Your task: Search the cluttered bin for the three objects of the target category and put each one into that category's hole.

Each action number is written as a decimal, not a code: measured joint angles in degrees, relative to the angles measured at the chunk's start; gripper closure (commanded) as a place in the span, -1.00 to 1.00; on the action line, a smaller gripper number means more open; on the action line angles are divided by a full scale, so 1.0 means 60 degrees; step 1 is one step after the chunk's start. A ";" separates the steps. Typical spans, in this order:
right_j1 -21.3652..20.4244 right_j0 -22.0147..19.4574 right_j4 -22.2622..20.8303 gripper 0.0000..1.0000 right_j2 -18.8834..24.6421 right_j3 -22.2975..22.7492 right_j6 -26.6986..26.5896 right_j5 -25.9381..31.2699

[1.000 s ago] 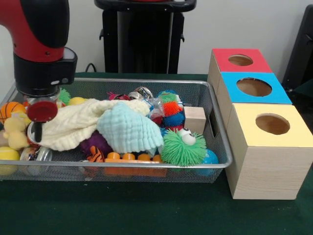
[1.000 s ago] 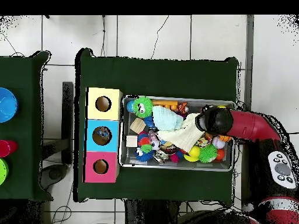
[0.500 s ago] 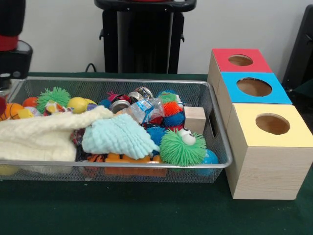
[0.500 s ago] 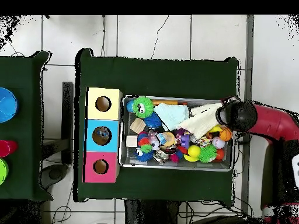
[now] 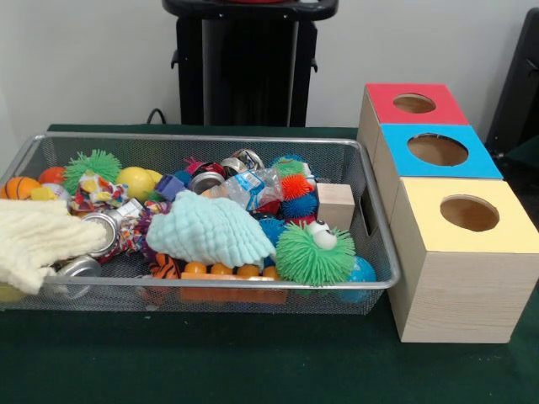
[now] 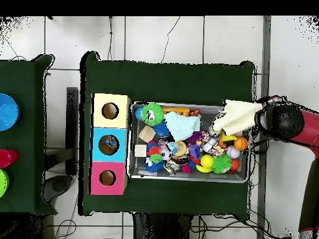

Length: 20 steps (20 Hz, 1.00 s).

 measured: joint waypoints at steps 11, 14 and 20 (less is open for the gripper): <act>-0.0908 0.0197 0.1044 1.00 -0.0511 0.1911 0.0000 -0.0002; -0.1005 0.0222 0.1477 1.00 -0.0546 0.2400 0.0000 -0.0004; -0.1123 0.0681 0.2574 1.00 -0.0923 0.3653 0.0002 -0.0006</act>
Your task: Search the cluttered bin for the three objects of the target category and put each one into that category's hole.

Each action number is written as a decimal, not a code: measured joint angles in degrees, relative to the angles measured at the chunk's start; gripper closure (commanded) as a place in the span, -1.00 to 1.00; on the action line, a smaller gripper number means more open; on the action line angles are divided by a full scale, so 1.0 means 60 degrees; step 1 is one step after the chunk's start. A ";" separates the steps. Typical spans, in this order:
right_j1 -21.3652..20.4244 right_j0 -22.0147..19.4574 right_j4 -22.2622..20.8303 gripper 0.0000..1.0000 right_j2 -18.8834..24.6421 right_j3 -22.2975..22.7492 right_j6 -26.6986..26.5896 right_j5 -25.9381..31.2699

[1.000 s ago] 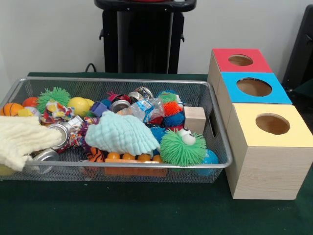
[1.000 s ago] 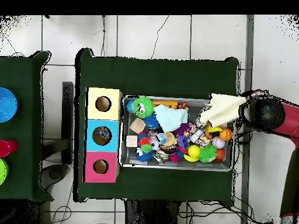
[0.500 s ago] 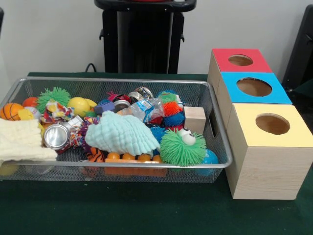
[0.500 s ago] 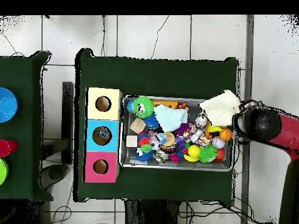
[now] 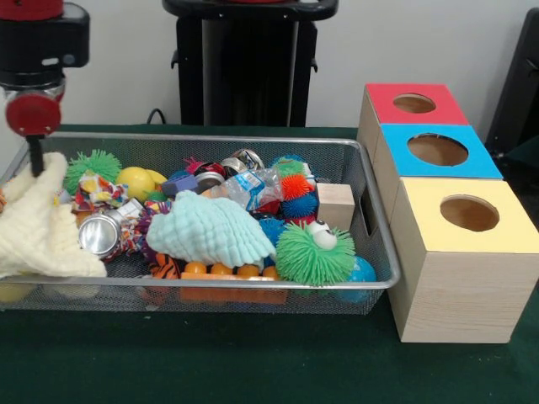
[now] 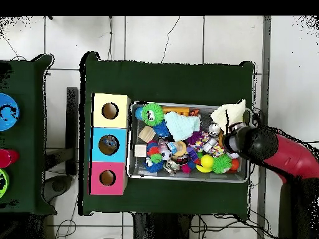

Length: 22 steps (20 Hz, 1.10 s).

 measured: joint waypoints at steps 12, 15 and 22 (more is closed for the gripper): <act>0.0194 0.0485 0.0680 1.00 -0.0354 0.0401 0.0000 -0.0008; 0.0365 0.0550 0.0684 1.00 -0.0532 0.0238 0.0000 -0.0008; 0.0663 0.0976 0.0683 -1.00 -0.1167 -0.0003 0.0000 -0.0240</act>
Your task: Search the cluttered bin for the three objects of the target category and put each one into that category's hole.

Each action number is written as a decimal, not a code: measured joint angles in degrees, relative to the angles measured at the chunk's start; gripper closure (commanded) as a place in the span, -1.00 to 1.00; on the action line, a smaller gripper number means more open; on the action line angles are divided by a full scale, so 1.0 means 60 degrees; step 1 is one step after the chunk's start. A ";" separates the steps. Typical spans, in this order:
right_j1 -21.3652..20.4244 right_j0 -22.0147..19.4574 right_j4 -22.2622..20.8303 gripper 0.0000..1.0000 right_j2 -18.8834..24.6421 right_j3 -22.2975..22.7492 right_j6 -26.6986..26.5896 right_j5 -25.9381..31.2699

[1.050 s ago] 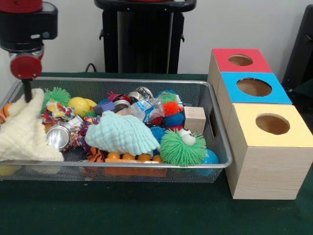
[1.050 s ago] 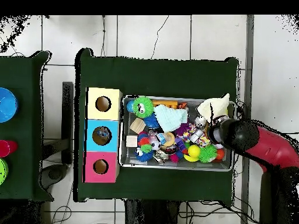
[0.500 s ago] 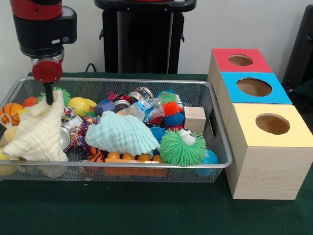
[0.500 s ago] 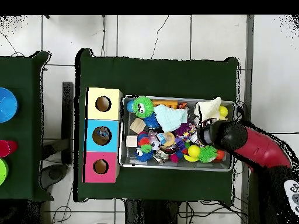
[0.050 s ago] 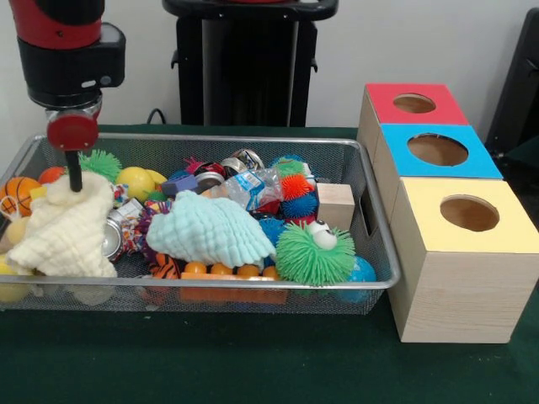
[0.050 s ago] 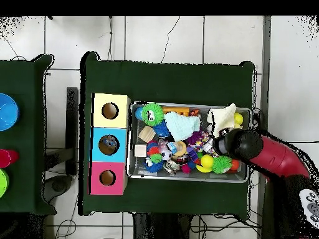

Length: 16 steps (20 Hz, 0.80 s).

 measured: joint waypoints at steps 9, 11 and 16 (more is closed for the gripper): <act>-0.0207 0.0730 0.0077 -1.00 -0.0680 -0.0020 0.0000 -0.0212; -0.0443 0.0945 0.0172 -1.00 -0.0832 -0.0001 0.0000 -0.0026; -0.1077 0.1469 0.0616 -1.00 -0.1132 0.0060 0.0000 0.0578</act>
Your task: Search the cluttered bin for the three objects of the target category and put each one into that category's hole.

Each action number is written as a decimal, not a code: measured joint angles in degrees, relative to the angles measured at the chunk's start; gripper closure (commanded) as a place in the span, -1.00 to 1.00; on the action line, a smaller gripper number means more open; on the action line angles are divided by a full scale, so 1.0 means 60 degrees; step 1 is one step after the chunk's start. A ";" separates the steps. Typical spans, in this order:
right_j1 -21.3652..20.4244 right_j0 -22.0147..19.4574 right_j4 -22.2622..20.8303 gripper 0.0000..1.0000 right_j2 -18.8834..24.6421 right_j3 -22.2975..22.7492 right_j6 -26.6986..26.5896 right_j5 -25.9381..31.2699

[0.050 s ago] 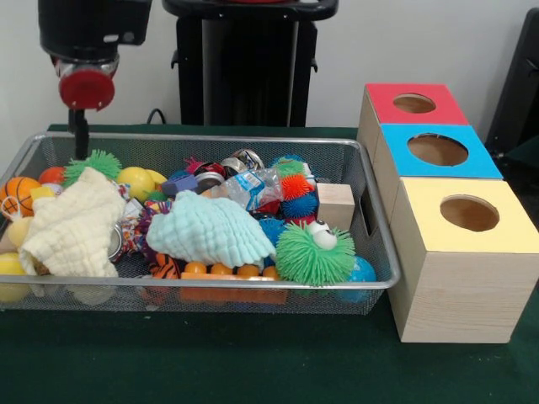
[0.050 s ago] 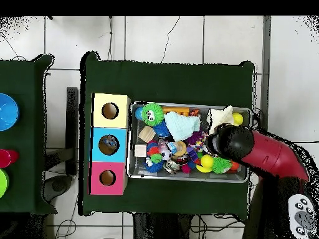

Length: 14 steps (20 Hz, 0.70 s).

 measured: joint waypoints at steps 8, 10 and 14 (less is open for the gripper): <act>-0.0721 0.0943 0.1212 -1.00 -0.0430 0.0378 0.0044 0.0197; -0.0770 0.1128 0.1534 -1.00 -0.0480 0.0507 0.0093 0.0160; -0.0786 0.1440 0.2224 -1.00 -0.0496 0.0943 0.0269 -0.0123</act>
